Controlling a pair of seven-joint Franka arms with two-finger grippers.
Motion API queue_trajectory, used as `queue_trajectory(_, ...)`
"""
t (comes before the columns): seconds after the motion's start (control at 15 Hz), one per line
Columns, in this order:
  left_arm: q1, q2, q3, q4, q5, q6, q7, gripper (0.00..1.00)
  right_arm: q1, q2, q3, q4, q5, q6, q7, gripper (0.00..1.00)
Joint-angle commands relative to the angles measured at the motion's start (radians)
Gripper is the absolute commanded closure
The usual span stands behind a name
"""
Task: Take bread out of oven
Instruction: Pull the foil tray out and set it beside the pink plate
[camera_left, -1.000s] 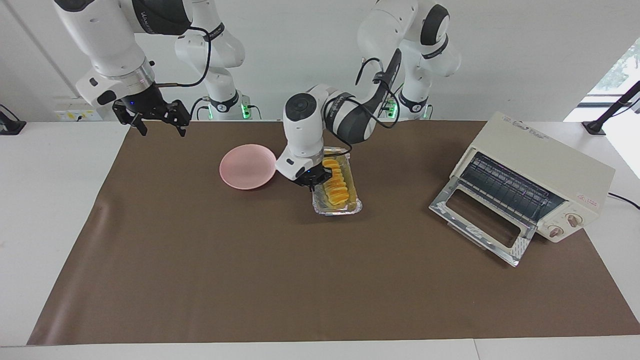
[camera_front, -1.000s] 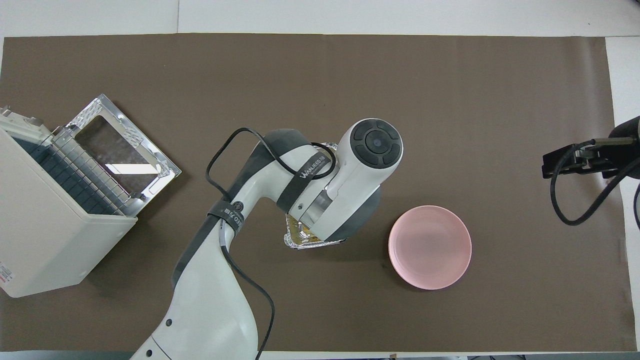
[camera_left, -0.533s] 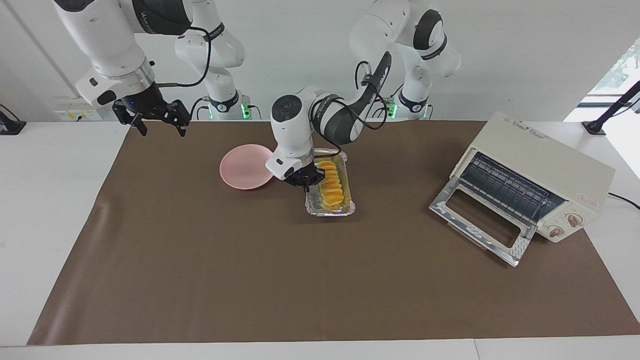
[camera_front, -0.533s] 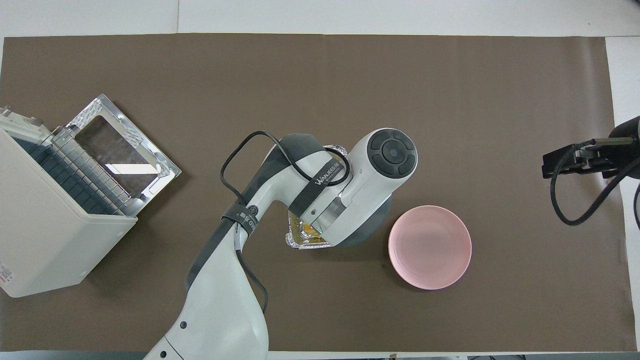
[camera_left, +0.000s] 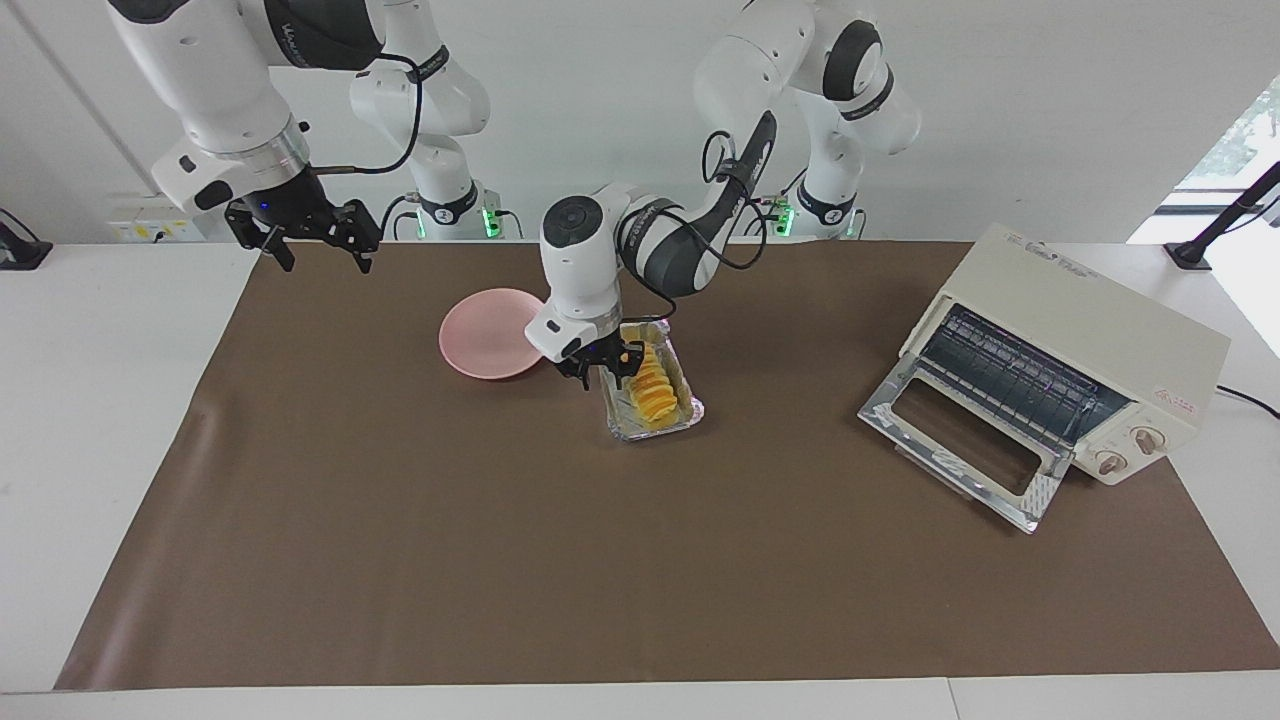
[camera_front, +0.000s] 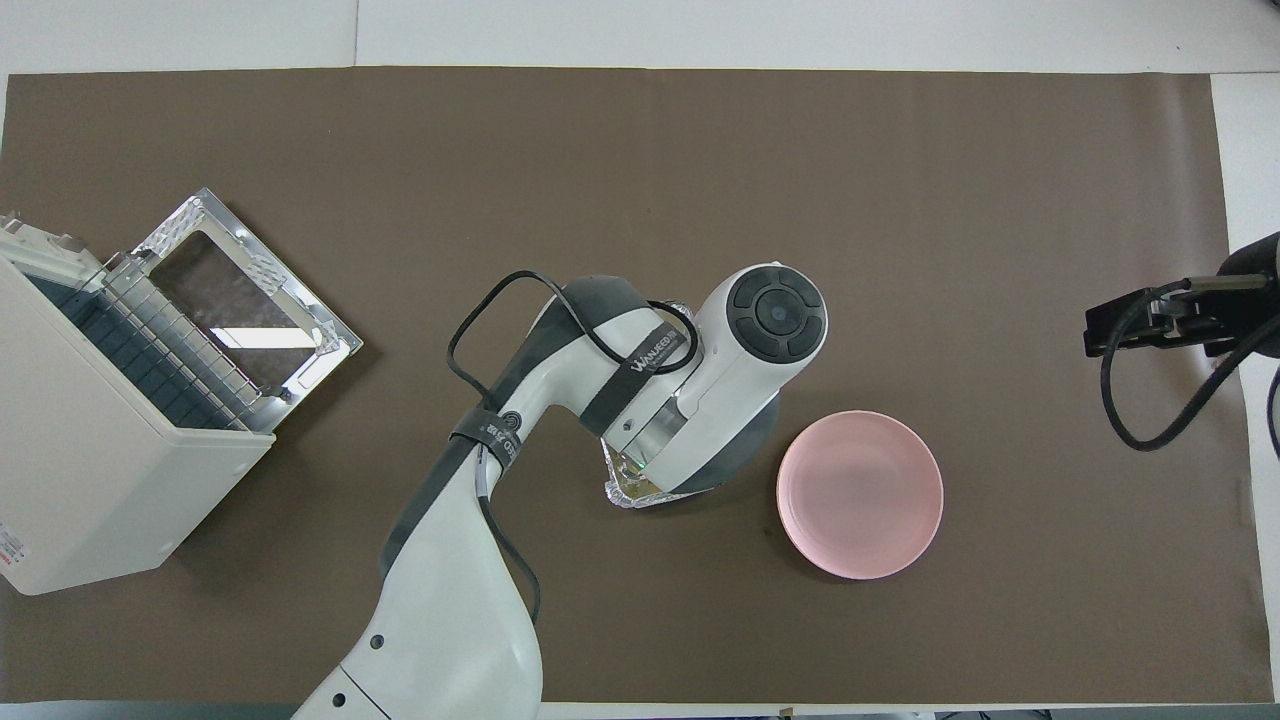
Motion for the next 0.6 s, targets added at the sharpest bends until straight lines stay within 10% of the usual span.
queue_trajectory(0.0,0.037,-0.017,0.015,0.046,-0.057,-0.082,0.013,0.0,-0.014,-0.018,0.007,-0.019,0.015,-0.008,-0.015,0.0)
queue_trajectory(0.53,0.34,-0.265,0.034,0.028,-0.049,-0.325,0.109,0.0,-0.014,-0.018,0.007,-0.018,0.015,-0.008,-0.015,0.0)
